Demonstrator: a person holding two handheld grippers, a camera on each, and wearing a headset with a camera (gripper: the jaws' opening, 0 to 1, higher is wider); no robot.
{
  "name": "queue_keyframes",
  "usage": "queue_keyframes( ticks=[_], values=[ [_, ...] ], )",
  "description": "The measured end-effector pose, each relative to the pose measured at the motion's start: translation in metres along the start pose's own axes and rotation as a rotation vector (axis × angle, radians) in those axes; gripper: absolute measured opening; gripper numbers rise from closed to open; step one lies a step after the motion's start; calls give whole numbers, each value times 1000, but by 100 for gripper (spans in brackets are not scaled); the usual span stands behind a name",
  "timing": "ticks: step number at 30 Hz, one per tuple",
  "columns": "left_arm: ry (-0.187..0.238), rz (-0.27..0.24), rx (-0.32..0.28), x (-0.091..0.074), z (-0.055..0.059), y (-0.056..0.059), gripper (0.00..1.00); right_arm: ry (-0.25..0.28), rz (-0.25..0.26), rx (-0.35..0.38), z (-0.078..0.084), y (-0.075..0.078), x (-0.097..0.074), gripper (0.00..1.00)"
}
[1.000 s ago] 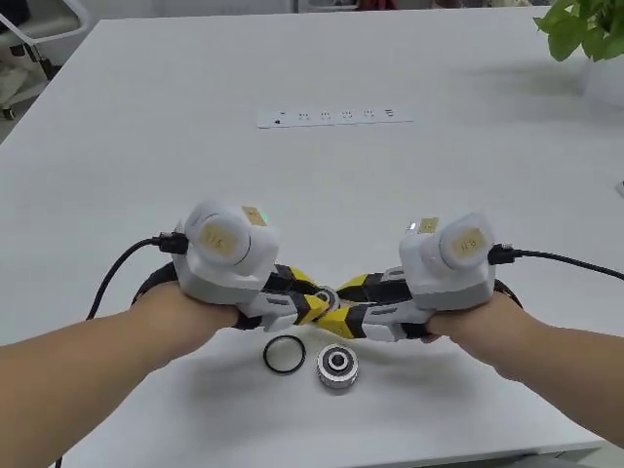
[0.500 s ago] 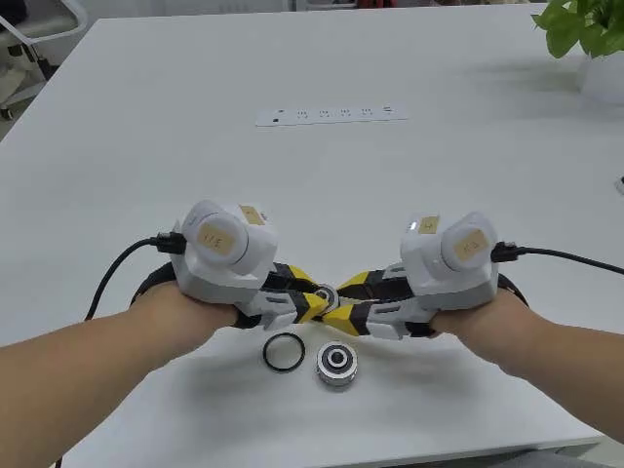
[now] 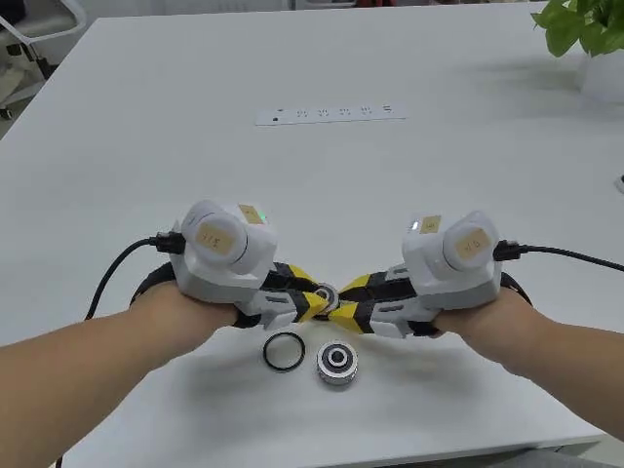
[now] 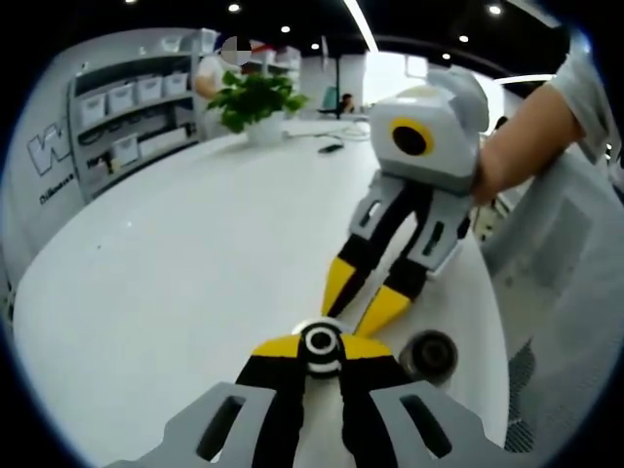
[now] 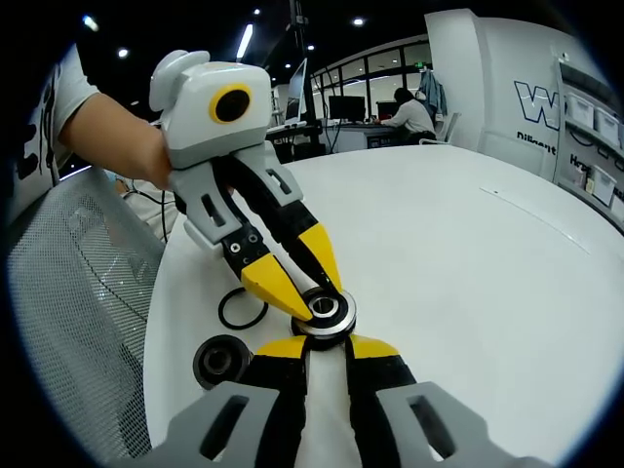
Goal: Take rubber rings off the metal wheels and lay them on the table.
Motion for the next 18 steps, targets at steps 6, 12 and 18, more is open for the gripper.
queue_keyframes(
  ticks=[6,12,18],
  values=[
    [0,0,-2,0,0,0,14,0,7,29,2,2,-2,5],
    [1,-2,-1,1,0,0,14,-8,14,46,3,4,-3,2],
    [-1,-7,7,1,0,0,14,-12,21,69,3,5,-4,1]
  ],
)
Point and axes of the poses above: the centre of the closed fingertips' face, and the gripper's own axes: x roughly forward along the fingers, y roughly to its right, z roughly out of its underside, the point moved 1 cm from there along -x, roughly backward along the fingers, and after that the axes turned 10 degrees about -x, right-handed, at the moved point
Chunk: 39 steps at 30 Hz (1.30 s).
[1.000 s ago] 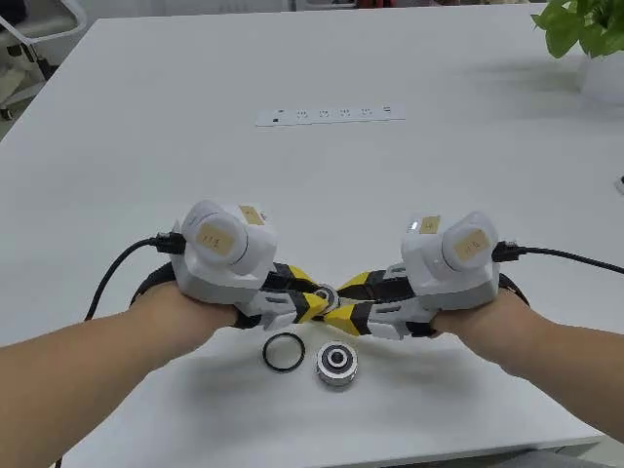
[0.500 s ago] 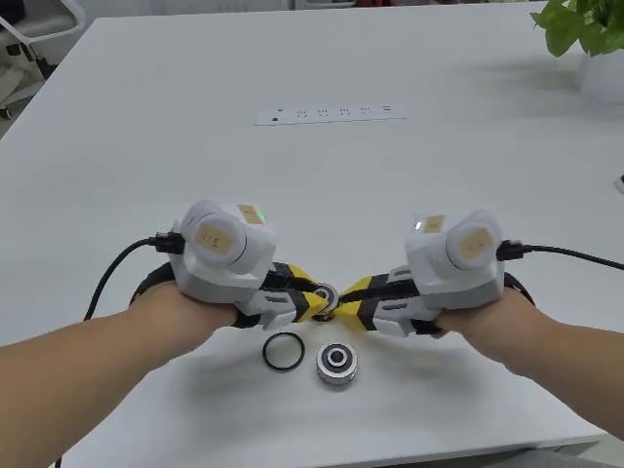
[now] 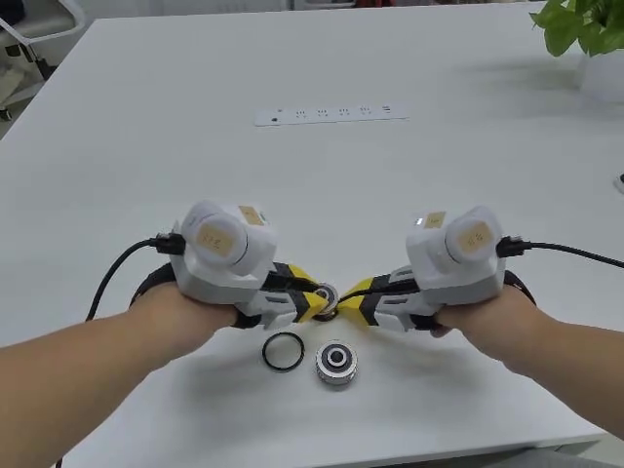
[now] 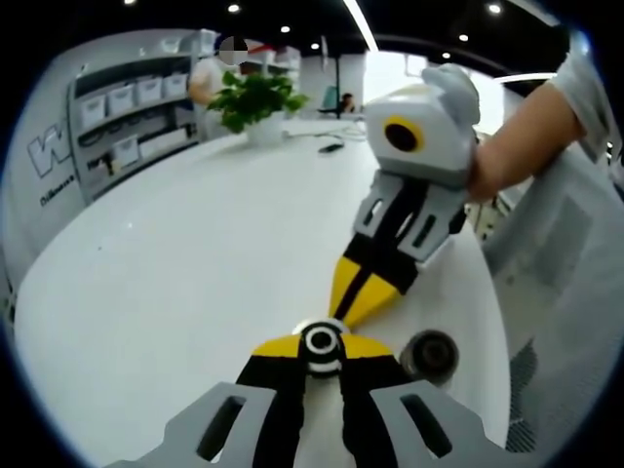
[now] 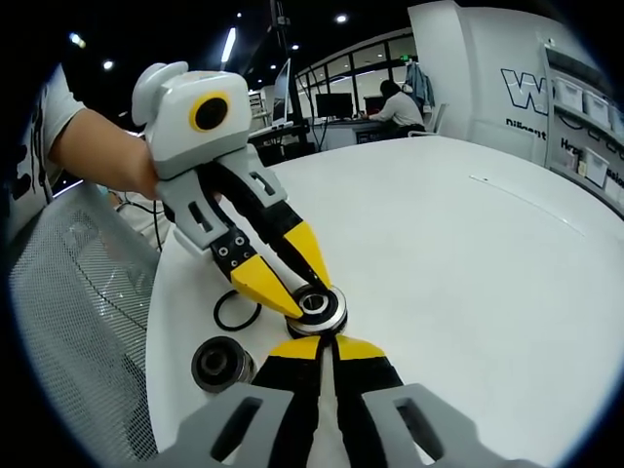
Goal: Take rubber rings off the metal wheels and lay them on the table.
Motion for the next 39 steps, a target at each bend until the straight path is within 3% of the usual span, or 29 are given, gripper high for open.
queue_keyframes(
  ticks=[21,25,39],
  values=[
    [-8,-9,19,0,1,0,13,46,18,176,-3,6,-6,0],
    [-8,-9,17,0,1,1,12,77,26,229,-7,9,-7,0],
    [-11,-24,22,0,1,1,12,87,19,254,-15,4,-8,0]
  ],
)
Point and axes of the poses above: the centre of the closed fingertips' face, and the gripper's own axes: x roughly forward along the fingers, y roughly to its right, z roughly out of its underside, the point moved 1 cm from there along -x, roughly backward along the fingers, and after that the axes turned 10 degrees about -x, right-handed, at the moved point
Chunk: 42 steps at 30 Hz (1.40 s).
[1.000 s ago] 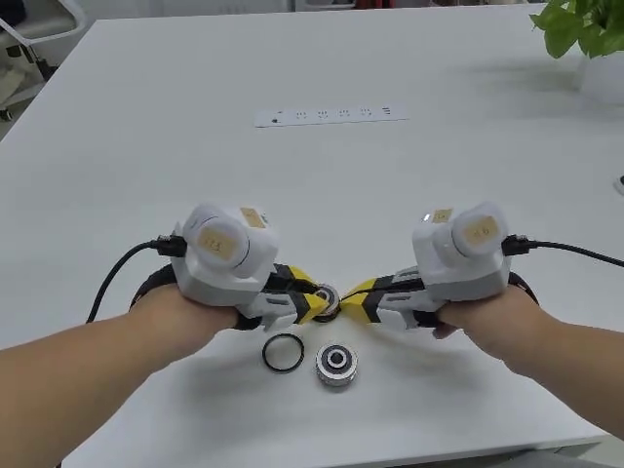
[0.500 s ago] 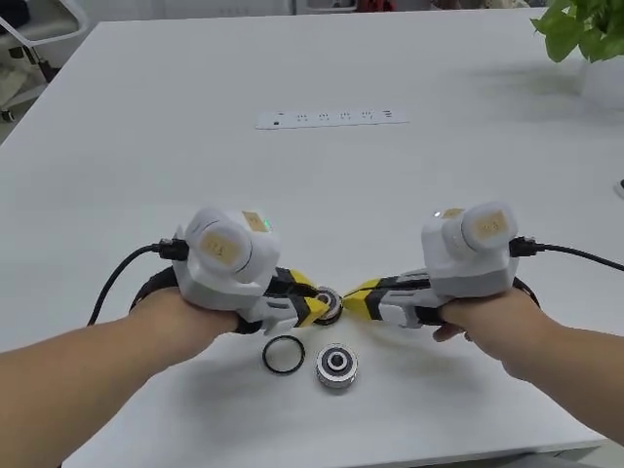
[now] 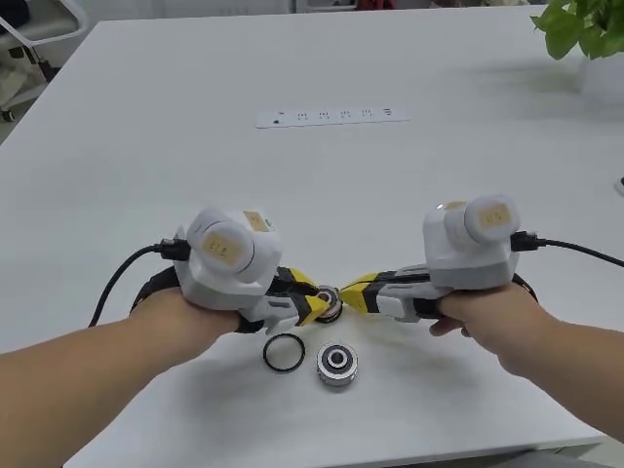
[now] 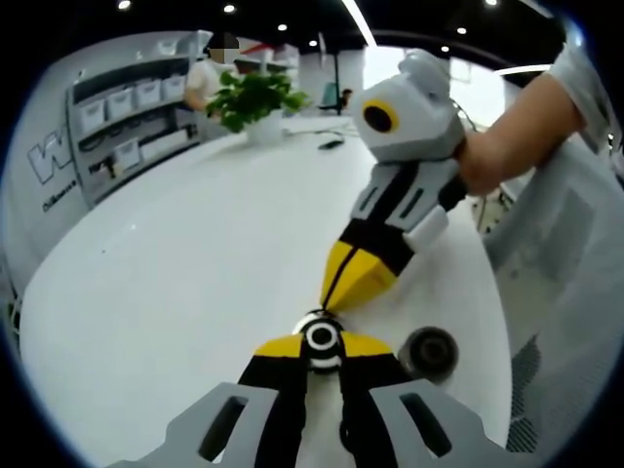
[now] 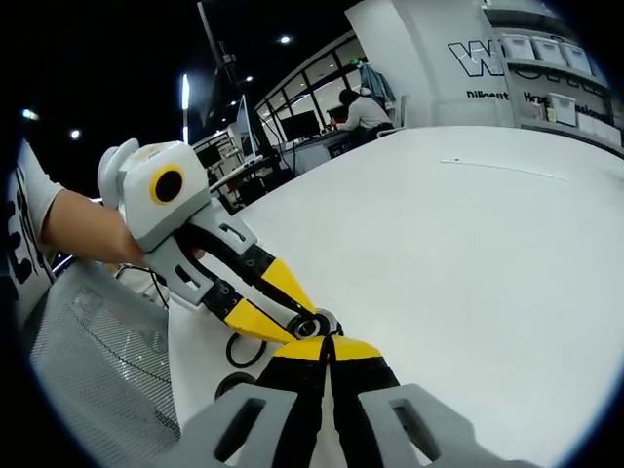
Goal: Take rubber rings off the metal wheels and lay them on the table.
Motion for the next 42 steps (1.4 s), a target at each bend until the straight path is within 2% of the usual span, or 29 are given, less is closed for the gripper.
queue_keyframes(
  ticks=[16,23,27,28,32,37,42],
  values=[
    [3,5,7,1,0,0,12,-1,-23,0,-3,-7,2,0],
    [4,3,6,1,0,0,12,6,-49,-2,-6,-13,5,0],
    [4,1,5,1,0,0,12,20,-60,2,-7,-15,5,0],
    [4,1,4,1,0,0,12,54,-97,19,-12,-20,5,0],
    [7,0,2,1,0,0,12,46,-82,-12,-15,-20,7,0],
    [6,-1,8,1,0,0,12,24,-52,-3,-3,-9,6,0],
    [12,-4,52,1,0,1,13,26,-39,9,-3,-6,3,0]
  ],
)
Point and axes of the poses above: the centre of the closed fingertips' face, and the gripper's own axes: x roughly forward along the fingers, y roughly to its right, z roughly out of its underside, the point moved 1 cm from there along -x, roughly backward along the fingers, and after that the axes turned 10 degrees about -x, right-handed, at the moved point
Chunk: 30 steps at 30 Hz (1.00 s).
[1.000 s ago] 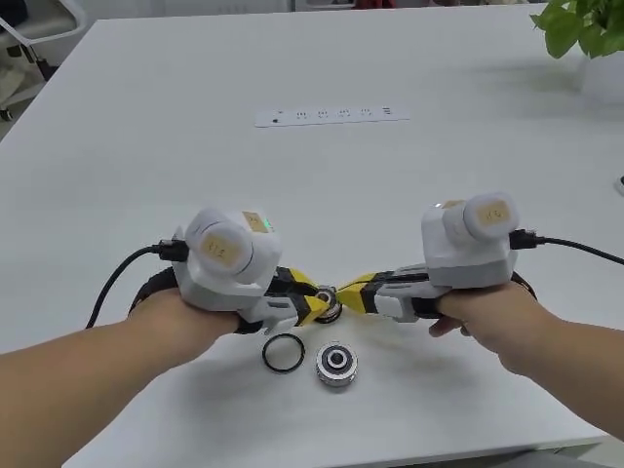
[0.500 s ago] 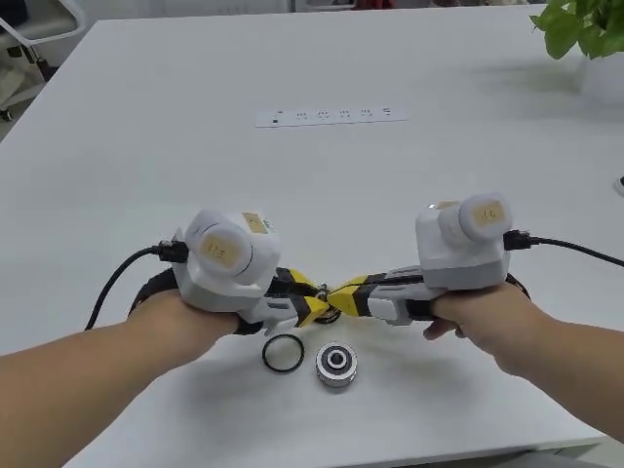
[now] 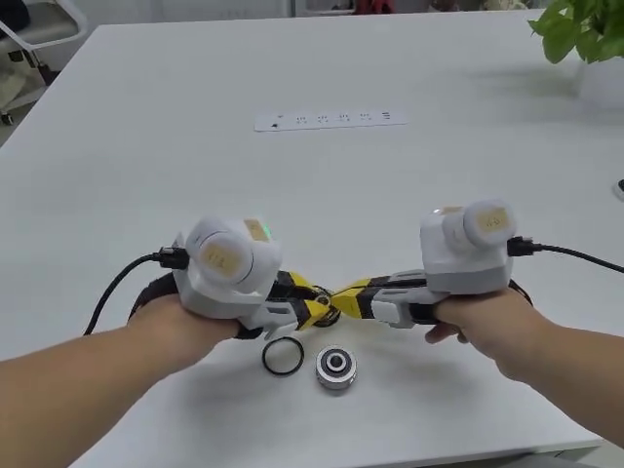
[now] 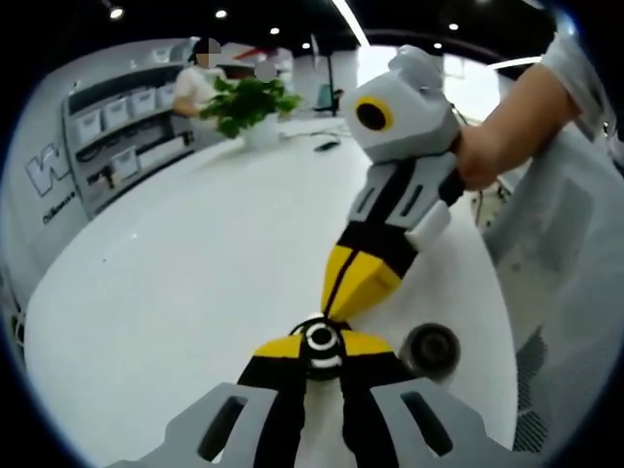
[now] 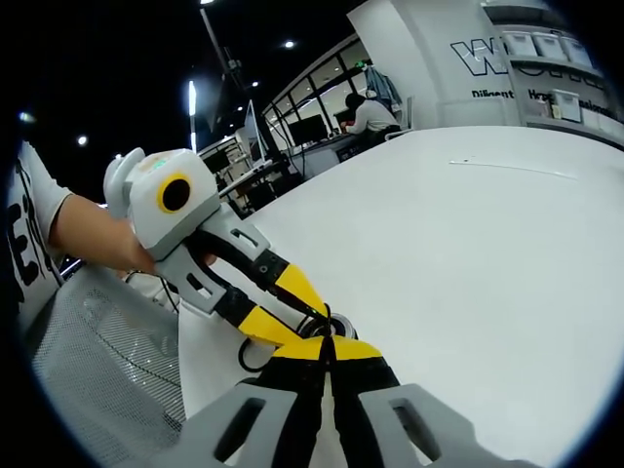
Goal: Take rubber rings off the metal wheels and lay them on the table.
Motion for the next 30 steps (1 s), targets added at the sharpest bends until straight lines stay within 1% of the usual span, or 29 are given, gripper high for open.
queue_keyframes(
  ticks=[2,5,10,13,15,18,23,30],
  values=[
    [-1,-1,-6,0,0,0,13,-2,2,-4,0,0,0,0],
    [-5,-6,3,0,-1,0,13,-13,11,-21,2,2,1,0],
    [-10,-10,15,0,-1,1,14,-18,13,-32,3,2,0,0],
    [-15,-6,28,-2,0,2,15,-14,11,-27,2,2,0,0],
    [-14,4,26,-4,0,3,16,-12,11,-25,1,2,0,0],
    [-14,6,27,-7,1,5,17,0,4,-19,-2,0,0,0],
    [4,17,20,-14,-3,9,19,11,-6,-16,-6,-3,0,0],
    [45,27,22,-25,-12,13,23,35,-20,-2,-14,-8,-3,0]
  ],
)
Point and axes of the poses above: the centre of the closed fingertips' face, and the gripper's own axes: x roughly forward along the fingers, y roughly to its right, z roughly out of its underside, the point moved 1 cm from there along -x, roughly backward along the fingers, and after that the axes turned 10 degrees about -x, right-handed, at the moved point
